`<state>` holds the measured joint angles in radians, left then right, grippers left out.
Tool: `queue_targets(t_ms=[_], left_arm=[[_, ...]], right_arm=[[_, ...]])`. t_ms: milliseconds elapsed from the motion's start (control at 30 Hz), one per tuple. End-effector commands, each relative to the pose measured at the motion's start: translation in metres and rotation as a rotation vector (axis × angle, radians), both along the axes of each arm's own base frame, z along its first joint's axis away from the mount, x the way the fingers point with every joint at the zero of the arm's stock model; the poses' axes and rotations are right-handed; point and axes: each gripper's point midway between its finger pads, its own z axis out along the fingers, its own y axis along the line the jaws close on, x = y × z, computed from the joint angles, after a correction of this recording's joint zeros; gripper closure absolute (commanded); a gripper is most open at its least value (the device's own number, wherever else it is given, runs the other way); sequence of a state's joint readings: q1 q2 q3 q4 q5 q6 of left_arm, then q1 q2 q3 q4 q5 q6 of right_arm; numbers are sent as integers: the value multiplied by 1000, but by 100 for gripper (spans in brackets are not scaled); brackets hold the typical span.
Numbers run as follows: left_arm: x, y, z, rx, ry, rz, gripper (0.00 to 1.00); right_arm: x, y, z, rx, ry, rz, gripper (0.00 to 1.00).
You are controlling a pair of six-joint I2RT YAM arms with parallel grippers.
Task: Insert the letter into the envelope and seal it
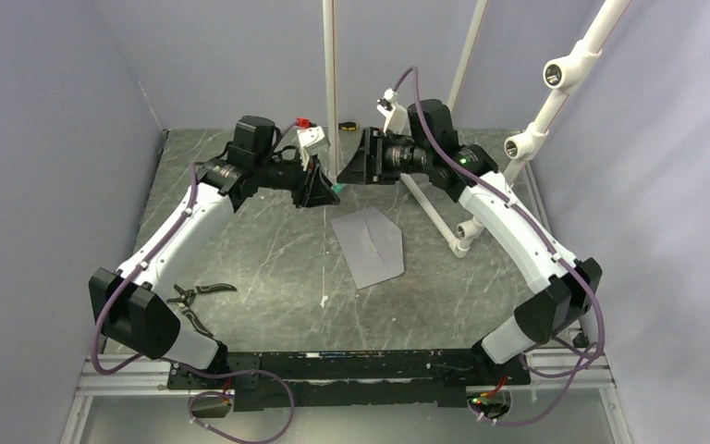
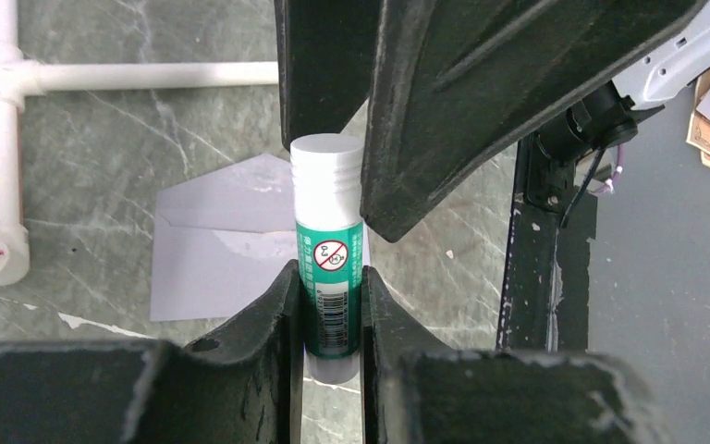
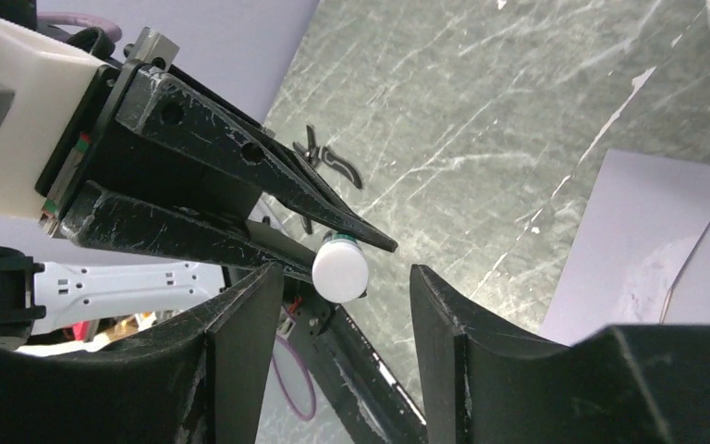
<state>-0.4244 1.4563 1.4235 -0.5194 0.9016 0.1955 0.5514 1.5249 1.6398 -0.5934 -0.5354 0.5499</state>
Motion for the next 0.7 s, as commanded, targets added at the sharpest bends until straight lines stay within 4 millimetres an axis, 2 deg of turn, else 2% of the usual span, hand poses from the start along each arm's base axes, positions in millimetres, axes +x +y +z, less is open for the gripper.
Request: queue_targets(t_ms=[0,267,667], left_arm=[[-8,0,6,7,-4,-39,98],[-8,3,9,11,1,-15,97],[-14,5,14,-1,-31,-29,97]], right_arm=[[-8,6,22,67,-12,55,45],[-12,16,21,108,32,112,62],[-13,21,13,103,58,150,58]])
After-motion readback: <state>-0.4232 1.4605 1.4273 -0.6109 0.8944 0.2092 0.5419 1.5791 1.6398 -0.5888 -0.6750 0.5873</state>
